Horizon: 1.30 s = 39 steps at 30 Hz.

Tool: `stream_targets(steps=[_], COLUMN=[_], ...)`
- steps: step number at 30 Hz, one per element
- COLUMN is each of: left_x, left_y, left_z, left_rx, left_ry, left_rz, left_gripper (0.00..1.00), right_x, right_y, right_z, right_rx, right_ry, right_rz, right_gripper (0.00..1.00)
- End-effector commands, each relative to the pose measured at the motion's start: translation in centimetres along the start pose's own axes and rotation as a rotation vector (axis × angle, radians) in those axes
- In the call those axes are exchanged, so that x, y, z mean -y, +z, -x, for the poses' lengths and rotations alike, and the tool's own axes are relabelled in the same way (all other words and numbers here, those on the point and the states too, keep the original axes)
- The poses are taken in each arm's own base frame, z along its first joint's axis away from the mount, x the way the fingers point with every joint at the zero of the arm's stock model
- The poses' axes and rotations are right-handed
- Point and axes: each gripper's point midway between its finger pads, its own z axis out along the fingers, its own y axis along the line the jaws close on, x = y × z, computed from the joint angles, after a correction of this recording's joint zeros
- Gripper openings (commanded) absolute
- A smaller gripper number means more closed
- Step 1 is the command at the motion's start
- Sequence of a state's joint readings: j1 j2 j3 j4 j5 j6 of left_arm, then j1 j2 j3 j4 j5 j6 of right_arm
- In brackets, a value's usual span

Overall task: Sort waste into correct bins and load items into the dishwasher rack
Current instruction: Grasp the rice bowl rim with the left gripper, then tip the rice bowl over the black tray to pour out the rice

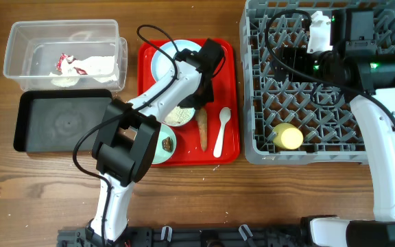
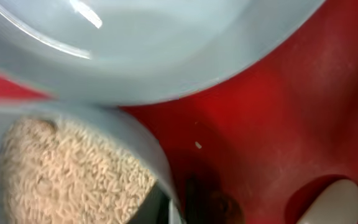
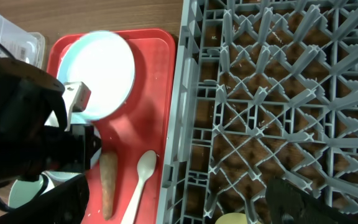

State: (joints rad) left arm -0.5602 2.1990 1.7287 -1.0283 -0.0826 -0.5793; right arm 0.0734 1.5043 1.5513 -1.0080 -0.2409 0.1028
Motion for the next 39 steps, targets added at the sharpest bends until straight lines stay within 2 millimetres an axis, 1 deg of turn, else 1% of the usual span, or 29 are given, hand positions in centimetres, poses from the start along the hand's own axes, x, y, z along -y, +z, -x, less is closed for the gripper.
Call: stream_targets(steps=[1, 2, 4, 5, 6, 10, 11, 13, 14, 16, 17, 18, 19, 22, 24, 26, 27, 31, 33, 35, 37, 39], left_x=[-0.2, -0.2, 0.2, 0.3, 0.3, 0.0, -0.5, -2.0, -3.1, -5.3, -7.1, -8.5, -10.4, -13.9, -16.1, -18.8, -20.0, -22.3, -24.2, -25.4, -26.7, -28.1], left_y=[0.1, -0.1, -1.4, -2.6, -4.1, -11.4, -13.5, -16.5, -17.8, -18.8, -18.9, -18.6, -18.2, -17.4, -16.8, -15.5, -14.6, -12.8, -12.0, -11.9, -11.9, -11.3], left_z=[0.1, 0.0, -0.2, -0.1, 0.2, 1.4, 1.7, 2.1, 2.3, 2.5, 2.5, 2.2, 1.8, 1.5, 1.9, 2.2, 2.4, 2.6, 2.5, 2.1, 1.3, 0.4], left_rx=[0.009, 0.007, -0.001, 0.008, 0.025, 0.142, 0.181, 0.231, 0.248, 0.255, 0.236, 0.201, 0.146, 0.071, 0.045, 0.025, 0.025, 0.064, 0.118, 0.172, 0.241, 0.301], left_ry=[-0.006, -0.006, -0.008, -0.010, -0.012, 0.002, -0.008, -0.025, -0.044, -0.088, -0.118, -0.133, -0.154, -0.198, -0.218, -0.263, -0.278, -0.328, -0.373, -0.392, -0.411, -0.443], left_rz=[0.009, 0.005, -0.031, -0.049, -0.065, -0.156, -0.185, -0.219, -0.240, -0.232, -0.215, -0.210, -0.207, -0.228, -0.302, -0.403, -0.494, -0.679, -0.824, -0.936, -1.057, -1.115], left_gripper=[0.04, 0.04, 0.04, 0.04, 0.04, 0.04, 0.04, 0.04, 0.04, 0.04, 0.04, 0.04, 0.04, 0.04, 0.04, 0.04, 0.04, 0.04, 0.04, 0.04, 0.04, 0.04], right_x=[0.1, 0.1, 0.1, 0.1, 0.1, 0.1, 0.1, 0.0, 0.0, 0.0, 0.0, 0.0, 0.0, -0.1, -0.1, 0.0, -0.1, 0.0, 0.0, 0.0, 0.0, 0.0], right_y=[0.2, 0.2, 0.2, 0.2, 0.2, 0.2, 0.2, 0.2, 0.2, 0.2, 0.2, 0.2, 0.2, 0.2, 0.2, 0.2, 0.2, 0.2, 0.2, 0.2, 0.2, 0.2], right_z=[0.3, 0.3, 0.3, 0.3, 0.3, 0.3, 0.3, 0.4, 0.4, 0.6, 0.7, 0.8, 0.9, 1.1, 1.1, 1.1, 1.1, 1.0, 1.0, 1.0, 1.0, 1.0], right_rx=[0.002, 0.002, 0.002, 0.002, 0.003, 0.003, 0.003, 0.006, 0.009, 0.014, 0.018, 0.024, 0.029, 0.035, 0.035, 0.035, 0.034, 0.032, 0.031, 0.029, 0.029, 0.030], right_ry=[-0.023, -0.023, -0.030, -0.029, -0.029, -0.029, -0.029, -0.030, -0.031, -0.033, -0.034, -0.036, -0.036, -0.038, -0.038, -0.038, -0.039, -0.037, -0.037, -0.037, -0.036, -0.035], right_rz=[-0.013, -0.013, -0.013, -0.013, -0.013, -0.012, -0.012, -0.012, -0.012, -0.011, -0.010, -0.010, -0.009, -0.009, -0.009, -0.009, -0.009, -0.009, -0.009, -0.009, -0.009, -0.009], right_gripper=[0.92, 0.92, 0.92, 0.92, 0.92, 0.92, 0.92, 0.92, 0.92, 0.92, 0.92, 0.92, 0.92, 0.92, 0.92, 0.92, 0.92, 0.92, 0.92, 0.92, 0.92, 0.92])
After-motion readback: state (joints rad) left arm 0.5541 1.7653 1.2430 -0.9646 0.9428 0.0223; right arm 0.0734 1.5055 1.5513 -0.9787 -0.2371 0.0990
